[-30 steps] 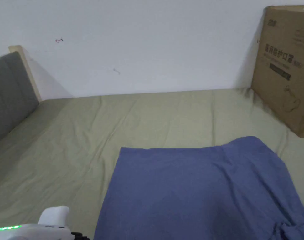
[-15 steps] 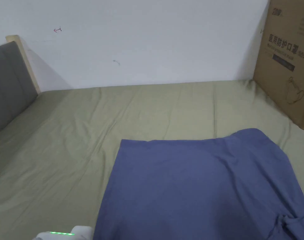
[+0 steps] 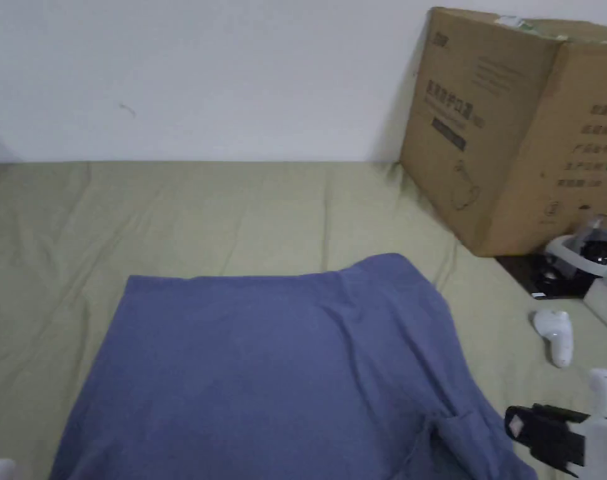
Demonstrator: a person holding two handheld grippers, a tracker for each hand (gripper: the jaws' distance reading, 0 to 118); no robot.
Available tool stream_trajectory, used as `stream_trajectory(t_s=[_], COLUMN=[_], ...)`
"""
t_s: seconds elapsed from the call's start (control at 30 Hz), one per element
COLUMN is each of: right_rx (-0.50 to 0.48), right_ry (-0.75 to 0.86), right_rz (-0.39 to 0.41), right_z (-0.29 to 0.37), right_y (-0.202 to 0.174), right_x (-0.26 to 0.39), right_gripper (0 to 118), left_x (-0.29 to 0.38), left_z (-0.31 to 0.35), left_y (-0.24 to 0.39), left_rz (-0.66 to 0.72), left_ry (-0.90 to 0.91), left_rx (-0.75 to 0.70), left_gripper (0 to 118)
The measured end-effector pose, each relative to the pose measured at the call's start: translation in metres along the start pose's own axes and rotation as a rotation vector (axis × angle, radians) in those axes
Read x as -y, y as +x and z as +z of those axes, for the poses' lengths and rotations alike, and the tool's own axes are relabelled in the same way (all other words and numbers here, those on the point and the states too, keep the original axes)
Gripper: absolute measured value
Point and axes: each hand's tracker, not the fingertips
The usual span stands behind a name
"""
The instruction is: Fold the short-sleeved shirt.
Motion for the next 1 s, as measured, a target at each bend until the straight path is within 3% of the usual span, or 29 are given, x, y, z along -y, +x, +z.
stream_trajectory(t_s=[0.03,0.07,0.1,0.2,0.3,0.37,0.4,0.43,0.47,0.5,0.53,0.57,0.77,1.0], right_rx=[0.006,0.01,0.032,0.106,0.162,0.144,0.128,0.202,0.177,0.145,0.07,0.112,0.061,0.023], right_ry=[-0.081,-0.142,-0.196,-0.328,-0.451,-0.474,-0.477,-0.456,-0.435,-0.429,-0.419,-0.385,-0.347,-0.34], right_rz=[-0.011,-0.033,-0.051,-0.029,0.005,0.037,0.044,0.109,0.131,0.138,0.132,0.158,0.142,0.059], right_z=[-0.01,-0.021,-0.033,-0.063,-0.09,-0.1,-0.1,-0.096,-0.091,-0.087,-0.084,-0.08,-0.049,-0.005], right_y=[0.011,0.023,0.031,0.045,0.051,0.049,0.047,0.043,0.039,0.038,0.036,0.035,0.033,0.028], right_x=[0.0,0.003,0.007,0.023,0.035,0.042,0.042,0.042,0.042,0.04,0.037,0.036,0.035,0.026], right_gripper=[46,99,117,118,115,110,98,89,80,64,32,10,10,10], left_x=[-0.009,-0.01,-0.011,-0.017,-0.019,-0.018,-0.017,-0.017,-0.016,-0.015,-0.013,-0.014,-0.009,-0.011], left_z=[0.002,0.005,0.007,0.01,0.007,0.003,0.001,0.001,0.0,0.0,0.0,0.0,0.009,0.035], left_y=[-0.019,-0.017,-0.014,-0.01,-0.008,-0.008,-0.008,-0.01,-0.01,-0.01,-0.009,-0.015,-0.023,-0.035], left_rz=[-0.003,-0.005,-0.007,-0.017,-0.004,0.007,0.015,0.019,0.019,0.019,0.021,0.024,0.042,0.125], left_ry=[0.013,0.021,0.027,0.041,0.042,0.026,0.013,-0.001,-0.009,-0.013,-0.014,-0.017,-0.019,-0.033], left_rx=[-0.002,-0.002,0.001,-0.006,-0.013,-0.023,-0.028,-0.034,-0.034,-0.032,-0.028,-0.023,-0.01,0.05], left_gripper=[2,2,2,2,2,2,2,2,2,2,2,2,2,2])
